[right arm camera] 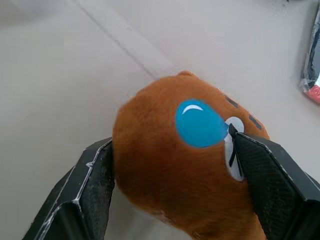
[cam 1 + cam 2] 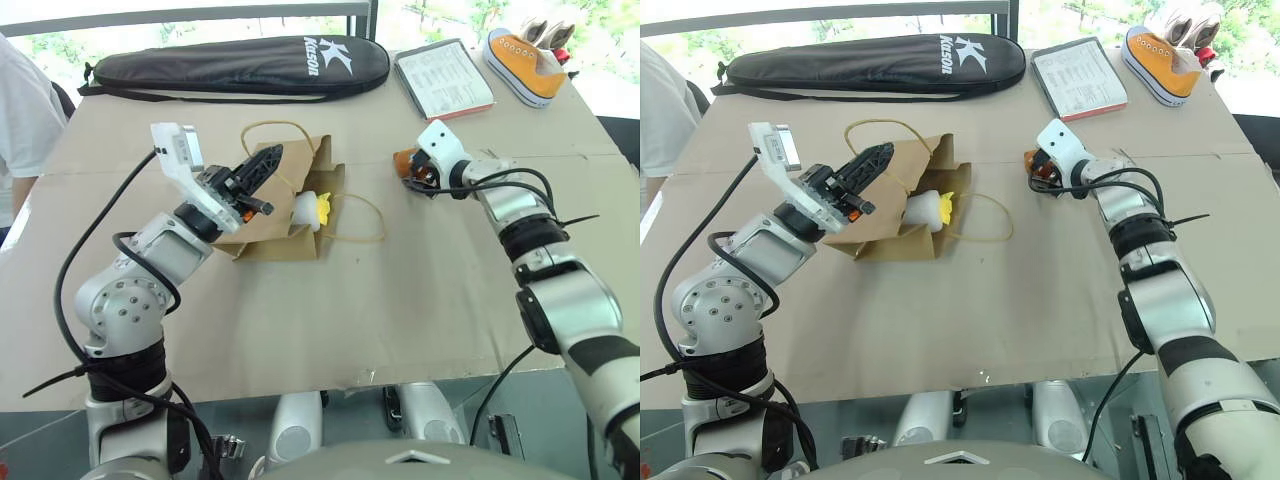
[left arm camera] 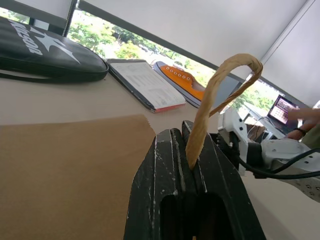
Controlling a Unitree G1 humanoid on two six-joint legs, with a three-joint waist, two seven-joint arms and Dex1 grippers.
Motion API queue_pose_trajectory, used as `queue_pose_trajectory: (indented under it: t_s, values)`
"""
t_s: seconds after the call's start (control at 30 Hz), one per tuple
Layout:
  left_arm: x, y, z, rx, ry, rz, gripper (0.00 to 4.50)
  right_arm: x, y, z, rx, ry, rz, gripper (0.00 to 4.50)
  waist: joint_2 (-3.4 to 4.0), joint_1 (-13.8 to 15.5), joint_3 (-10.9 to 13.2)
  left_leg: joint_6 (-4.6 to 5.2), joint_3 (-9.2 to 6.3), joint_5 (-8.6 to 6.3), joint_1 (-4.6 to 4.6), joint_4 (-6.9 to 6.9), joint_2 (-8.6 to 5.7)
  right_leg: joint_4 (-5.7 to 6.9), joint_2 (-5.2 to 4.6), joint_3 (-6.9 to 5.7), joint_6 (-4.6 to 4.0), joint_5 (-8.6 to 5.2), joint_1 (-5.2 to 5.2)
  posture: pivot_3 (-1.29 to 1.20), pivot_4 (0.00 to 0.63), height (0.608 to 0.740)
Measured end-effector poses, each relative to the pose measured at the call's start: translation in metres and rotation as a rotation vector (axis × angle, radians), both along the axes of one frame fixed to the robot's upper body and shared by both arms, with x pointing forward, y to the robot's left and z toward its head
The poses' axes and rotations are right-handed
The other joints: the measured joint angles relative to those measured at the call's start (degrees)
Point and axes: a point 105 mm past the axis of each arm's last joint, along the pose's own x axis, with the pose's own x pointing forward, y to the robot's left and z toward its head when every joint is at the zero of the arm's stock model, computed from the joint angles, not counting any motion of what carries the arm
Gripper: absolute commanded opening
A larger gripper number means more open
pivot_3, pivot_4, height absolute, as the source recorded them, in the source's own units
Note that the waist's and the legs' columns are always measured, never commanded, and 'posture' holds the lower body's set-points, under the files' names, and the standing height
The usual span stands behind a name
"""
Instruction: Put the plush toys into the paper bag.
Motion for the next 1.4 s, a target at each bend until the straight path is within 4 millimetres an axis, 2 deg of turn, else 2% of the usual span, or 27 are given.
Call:
queue_pose_trajectory:
  t_s: [0.03, 0.07, 0.17, 0.3, 0.37, 0.4, 0.47, 0.57, 0.63, 0.73, 0.97, 1.13, 1.3, 1.4]
  values:
    - [0.0, 0.0, 0.0, 0.002, -0.001, -0.001, 0.0, 0.001, -0.001, 0.0, -0.003, -0.006, 0.003, 1.95, 0.0, 0.0, 0.0, 0.0, 0.0, 0.0, 0.0, 0.0, 0.0, 0.0, 0.0, 0.0, 0.0, 0.0, 0.0, 0.0, 0.15, 0.74]
    - [-0.001, -0.001, 0.0, 0.004, -0.003, -0.004, 0.0, 0.001, -0.002, 0.0, -0.001, -0.012, 0.007, 1.33, 0.0, 0.0, 0.0, 0.0, 0.0, 0.0, 0.01, 0.0, 0.0, 0.01, -0.01, 0.0, 0.0, 0.0, 0.01, 0.0, 0.15, 0.74]
    - [-0.006, -0.003, 0.001, 0.021, -0.034, -0.01, 0.0, -0.001, -0.001, 0.001, -0.001, -0.044, 0.057, 0.07, 0.01, -0.2, 0.0, 0.0, 0.0, 0.0, 0.03, 0.0, 0.0, 0.04, 0.0, 0.01, 0.0, 0.0, 0.01, 0.0, 0.15, 0.74]
    - [-0.01, -0.006, 0.007, 0.02, -0.078, -0.03, 0.0, -0.013, -0.001, 0.01, 0.001, -0.139, 0.168, 0.07, 0.03, 0.0, 0.0, 0.0, -0.02, 0.0, 0.0, 0.0, 0.0, 0.02, 0.0, -0.02, 0.01, 0.0, 0.01, 0.0, 0.15, 0.74]
    - [-0.01, -0.009, 0.007, 0.012, -0.079, -0.047, 0.0, -0.033, 0.005, 0.025, 0.041, -0.237, 0.272, 0.07, 0.04, 0.2, 0.0, 0.0, -0.07, 0.0, -0.03, -0.03, 0.02, 0.03, -0.01, -0.06, 0.02, 0.0, 0.01, 0.0, 0.15, 0.74]
    - [-0.01, -0.01, 0.006, 0.007, -0.079, -0.058, 0.0, -0.055, 0.018, 0.035, 0.065, -0.296, 0.373, 0.07, 0.04, 0.3, 0.0, 0.0, -0.08, -0.01, 0.0, -0.03, 0.04, 0.05, 0.0, -0.08, 0.04, -0.01, 0.01, 0.0, 0.15, 0.74]
    - [-0.01, -0.015, 0.008, -0.004, -0.081, -0.088, 0.0, -0.085, 0.038, 0.044, 0.087, -0.345, 0.494, 0.07, 0.05, 0.1, 0.0, -0.01, -0.1, 0.0, 0.03, -0.04, 0.09, 0.1, 0.03, -0.11, 0.04, -0.01, 0.01, 0.0, 0.15, 0.74]
    - [-0.01, -0.024, 0.015, -0.025, -0.099, -0.148, 0.0, -0.118, 0.07, 0.044, 0.075, -0.362, 0.629, 0.07, 0.05, -0.1, 0.0, -0.02, -0.11, 0.0, 0.08, -0.02, 0.1, 0.14, 0.08, -0.1, 0.03, -0.01, 0.01, 0.0, 0.15, 0.74]
    - [-0.01, -0.029, 0.021, -0.046, -0.111, -0.194, 0.0, -0.129, 0.089, 0.036, 0.041, -0.354, 0.693, 0.07, 0.05, -0.1, 0.0, -0.08, -0.12, 0.05, 0.12, 0.04, 0.09, 0.15, 0.1, -0.09, 0.03, -0.01, 0.04, 0.0, 0.15, 0.74]
    - [-0.01, -0.034, 0.026, -0.059, -0.109, -0.245, 0.0, -0.134, 0.116, 0.022, -0.014, -0.338, 0.772, 0.07, 0.04, -0.1, 0.0, -0.12, -0.11, 0.08, 0.09, 0.11, 0.07, 0.13, 0.09, -0.09, 0.03, 0.0, 0.05, 0.0, 0.15, 0.74]
    - [-0.012, -0.047, 0.012, -0.004, -0.067, -0.327, 0.0, -0.143, 0.17, 0.023, -0.076, -0.417, 1.018, 0.07, 0.04, -0.1, 0.0, -0.12, -0.15, 0.08, 0.08, 0.03, 0.07, 0.11, 0.09, -0.1, 0.01, 0.0, 0.04, 0.0, 0.15, 0.74]
    - [-0.012, -0.043, 0.0, 0.026, -0.037, -0.3, 0.0, -0.137, 0.176, 0.004, -0.111, -0.414, 1.05, 0.07, 0.04, 0.1, 0.0, -0.12, -0.15, 0.08, 0.05, 0.01, 0.06, 0.1, 0.03, -0.14, 0.0, 0.0, 0.04, 0.0, 0.15, 0.74]
    - [-0.018, -0.039, -0.016, 0.073, -0.042, -0.228, 0.0, -0.125, 0.181, 0.003, -0.233, -0.558, 1.044, 0.07, 0.04, -0.2, 0.0, -0.14, -0.12, 0.08, 0.14, 0.02, 0.07, 0.15, 0.04, -0.08, -0.01, 0.0, 0.04, 0.0, 0.15, 0.74]
    - [-0.021, -0.029, -0.031, 0.1, -0.024, -0.191, 0.0, -0.129, 0.188, -0.005, -0.218, -0.579, 1.062, 0.07, 0.04, -0.3, 0.0, -0.14, -0.13, 0.08, 0.13, 0.0, 0.09, 0.17, 0.06, -0.09, -0.02, 0.0, 0.03, 0.0, 0.15, 0.74]
